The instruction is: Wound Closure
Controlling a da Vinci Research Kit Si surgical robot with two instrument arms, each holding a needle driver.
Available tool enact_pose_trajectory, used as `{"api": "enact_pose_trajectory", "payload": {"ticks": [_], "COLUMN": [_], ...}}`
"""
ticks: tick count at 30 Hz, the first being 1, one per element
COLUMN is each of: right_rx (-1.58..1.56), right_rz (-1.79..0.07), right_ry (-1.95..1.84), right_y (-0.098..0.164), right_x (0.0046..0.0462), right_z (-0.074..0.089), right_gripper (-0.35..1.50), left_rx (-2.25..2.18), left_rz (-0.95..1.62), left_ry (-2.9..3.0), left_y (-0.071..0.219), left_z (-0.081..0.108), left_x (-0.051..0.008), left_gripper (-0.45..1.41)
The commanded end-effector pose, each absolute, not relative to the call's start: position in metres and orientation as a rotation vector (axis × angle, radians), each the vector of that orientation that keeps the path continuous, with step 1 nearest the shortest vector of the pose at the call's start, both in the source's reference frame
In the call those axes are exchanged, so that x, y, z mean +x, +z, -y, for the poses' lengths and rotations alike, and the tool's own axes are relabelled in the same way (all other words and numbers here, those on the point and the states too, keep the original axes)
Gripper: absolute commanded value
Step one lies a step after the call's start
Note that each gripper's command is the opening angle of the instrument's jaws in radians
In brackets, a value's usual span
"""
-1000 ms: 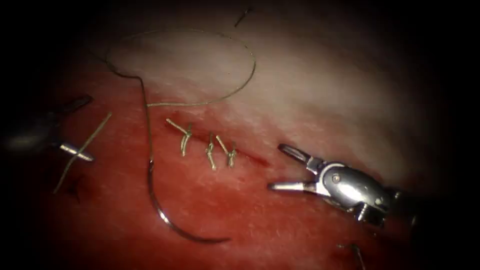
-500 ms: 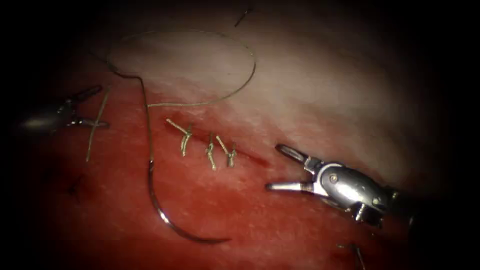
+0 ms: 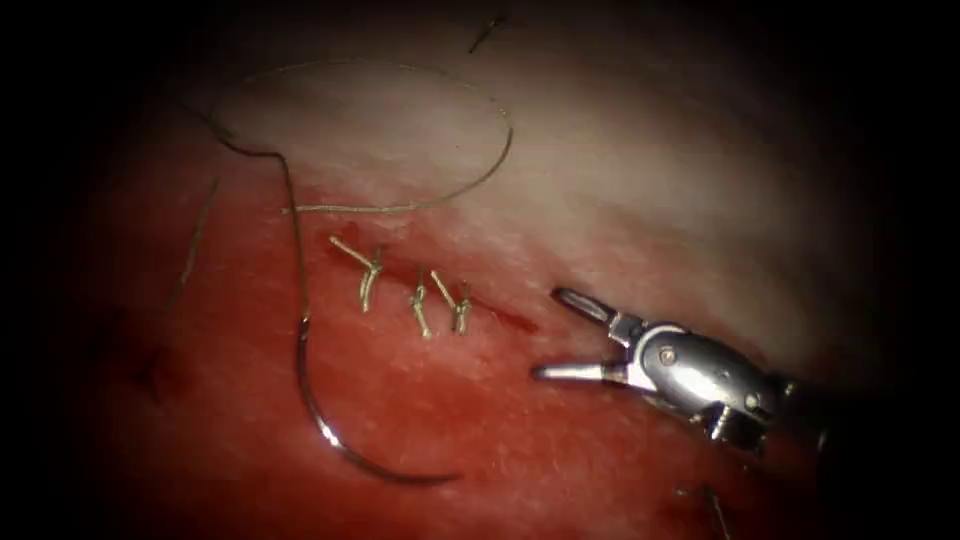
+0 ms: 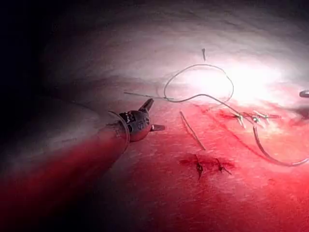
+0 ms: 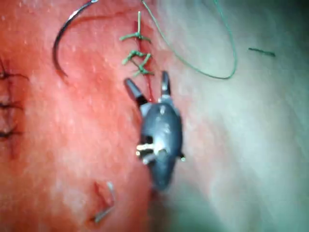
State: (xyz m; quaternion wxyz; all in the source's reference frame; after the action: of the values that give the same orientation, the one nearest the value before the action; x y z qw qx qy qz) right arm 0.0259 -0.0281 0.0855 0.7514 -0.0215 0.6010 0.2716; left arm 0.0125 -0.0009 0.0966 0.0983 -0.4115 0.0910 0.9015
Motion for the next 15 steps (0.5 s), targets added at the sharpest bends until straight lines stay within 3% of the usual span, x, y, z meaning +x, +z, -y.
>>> {"api": "enact_pose_trajectory", "payload": {"ticks": [1, 6, 15], "right_rx": [-0.046, -0.042, -0.015], "right_rz": [-1.316, -1.314, -1.229], "right_ry": [0.592, 0.591, 0.575], "right_y": [0.086, 0.086, 0.085], "right_x": [0.0266, 0.0264, 0.0251], "right_z": [0.028, 0.028, 0.028], "right_gripper": [1.23, 1.25, 1.32], "left_rx": [-1.294, -1.518, -1.359], "left_rz": [-0.229, -0.022, 0.140], "left_ry": [2.562, 2.397, 2.602], "left_y": [0.096, 0.094, 0.091], "left_z": [0.001, 0.003, 0.012], "left_x": [0.0114, 0.0064, -0.0059], "left_gripper": [0.41, 0.39, 0.41]}}
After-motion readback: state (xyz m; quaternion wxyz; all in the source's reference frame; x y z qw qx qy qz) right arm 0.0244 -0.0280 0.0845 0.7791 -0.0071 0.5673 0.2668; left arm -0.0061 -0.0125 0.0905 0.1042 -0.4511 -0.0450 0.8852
